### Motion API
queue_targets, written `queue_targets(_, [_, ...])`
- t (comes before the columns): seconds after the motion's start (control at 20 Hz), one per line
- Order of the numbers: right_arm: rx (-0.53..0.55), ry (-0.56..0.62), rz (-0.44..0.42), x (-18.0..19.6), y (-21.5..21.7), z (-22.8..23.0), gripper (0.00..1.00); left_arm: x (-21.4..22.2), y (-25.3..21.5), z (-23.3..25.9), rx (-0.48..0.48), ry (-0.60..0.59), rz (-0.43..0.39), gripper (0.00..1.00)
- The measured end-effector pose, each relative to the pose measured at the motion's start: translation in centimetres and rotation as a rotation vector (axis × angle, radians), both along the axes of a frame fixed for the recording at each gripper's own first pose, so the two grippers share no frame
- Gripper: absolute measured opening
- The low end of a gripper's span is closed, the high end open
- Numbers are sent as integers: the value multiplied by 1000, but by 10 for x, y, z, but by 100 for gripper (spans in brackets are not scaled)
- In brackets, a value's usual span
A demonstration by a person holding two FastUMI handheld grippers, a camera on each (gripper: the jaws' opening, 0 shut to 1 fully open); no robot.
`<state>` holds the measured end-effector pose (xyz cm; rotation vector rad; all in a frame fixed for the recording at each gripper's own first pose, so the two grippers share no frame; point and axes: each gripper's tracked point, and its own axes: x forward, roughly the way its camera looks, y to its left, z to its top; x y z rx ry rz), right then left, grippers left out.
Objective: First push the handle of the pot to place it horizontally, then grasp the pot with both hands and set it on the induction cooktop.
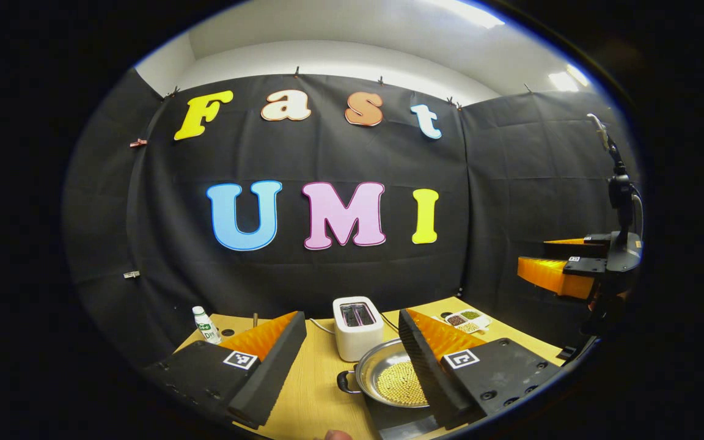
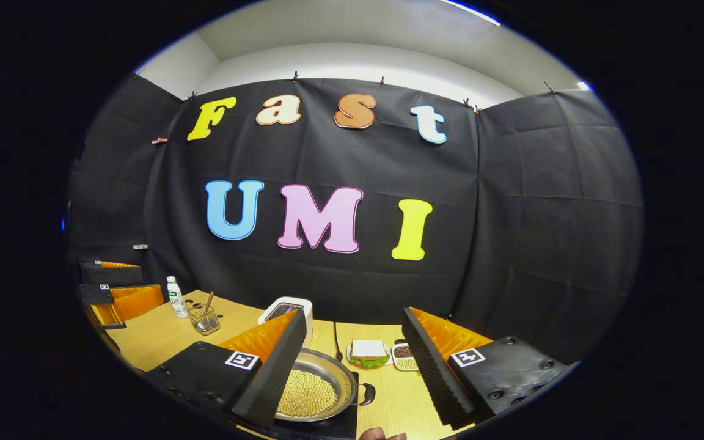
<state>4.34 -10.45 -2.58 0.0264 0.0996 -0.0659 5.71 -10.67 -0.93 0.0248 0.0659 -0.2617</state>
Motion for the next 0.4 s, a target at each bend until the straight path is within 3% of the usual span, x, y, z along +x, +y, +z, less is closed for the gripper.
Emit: queue_targets(0.4, [-9,4,-1,-1,4,-1,98,-1,8,-5,-12,14,10,96])
